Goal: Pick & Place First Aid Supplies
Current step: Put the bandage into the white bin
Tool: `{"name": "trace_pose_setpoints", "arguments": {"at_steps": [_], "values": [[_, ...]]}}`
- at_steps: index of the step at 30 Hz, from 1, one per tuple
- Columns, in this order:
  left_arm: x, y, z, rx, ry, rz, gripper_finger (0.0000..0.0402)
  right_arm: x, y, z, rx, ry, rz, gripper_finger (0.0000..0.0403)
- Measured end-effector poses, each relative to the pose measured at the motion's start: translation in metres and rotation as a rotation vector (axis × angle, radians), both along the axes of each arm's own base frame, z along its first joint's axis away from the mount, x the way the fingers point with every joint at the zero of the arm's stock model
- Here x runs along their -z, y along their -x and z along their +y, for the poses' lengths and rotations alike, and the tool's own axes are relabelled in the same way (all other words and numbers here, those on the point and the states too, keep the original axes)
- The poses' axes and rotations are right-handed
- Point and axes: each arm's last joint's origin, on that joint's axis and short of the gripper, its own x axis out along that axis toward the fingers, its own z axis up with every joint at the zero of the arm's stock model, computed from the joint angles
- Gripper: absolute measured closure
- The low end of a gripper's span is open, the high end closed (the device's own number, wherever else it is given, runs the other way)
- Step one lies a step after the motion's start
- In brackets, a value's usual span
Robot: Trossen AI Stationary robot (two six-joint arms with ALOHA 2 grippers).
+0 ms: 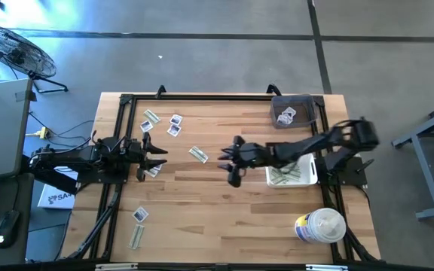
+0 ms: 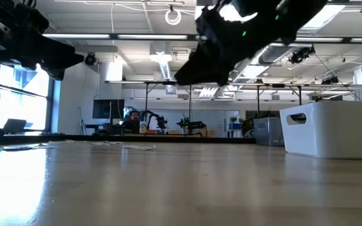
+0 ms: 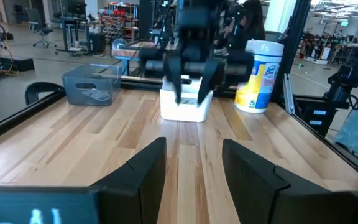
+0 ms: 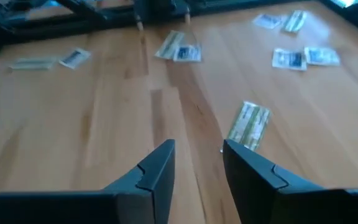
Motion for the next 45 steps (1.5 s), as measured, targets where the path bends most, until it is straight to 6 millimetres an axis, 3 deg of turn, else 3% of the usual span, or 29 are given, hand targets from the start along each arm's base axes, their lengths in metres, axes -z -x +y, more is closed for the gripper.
{"name": "trace_pose_setpoints", "arguments": {"at_steps": [5, 11, 16, 27, 38, 41, 45], "values": [[0.0, 0.0, 0.0, 0.0, 0.0, 0.0, 0.0246, 0.038, -0.033, -0.013, 0.03, 0.015, 0.091, 0.0274], [0.0, 0.0, 0.0, 0.0, 0.0, 0.0, 0.0246, 0.064, -0.076, -0.024, -0.004, 0.06, 0.185, 0.0274], [0.0, 0.0, 0.0, 0.0, 0.0, 0.0, 0.0246, 0.076, -0.094, -0.033, -0.022, 0.116, 0.283, 0.0274], [0.0, 0.0, 0.0, 0.0, 0.0, 0.0, 0.0246, 0.09, -0.095, -0.043, 0.0, 0.095, 0.369, 0.0285], [0.0, 0.0, 0.0, 0.0, 0.0, 0.0, 0.0246, 0.09, -0.095, -0.037, 0.012, 0.07, 0.375, 0.0383], [0.0, 0.0, 0.0, 0.0, 0.0, 0.0, 0.0246, 0.087, -0.093, -0.034, 0.006, 0.059, 0.382, 0.0399], [0.0, 0.0, 0.0, 0.0, 0.0, 0.0, 0.0246, 0.067, -0.083, -0.025, 0.024, 0.0, 0.424, 0.0395]]}}
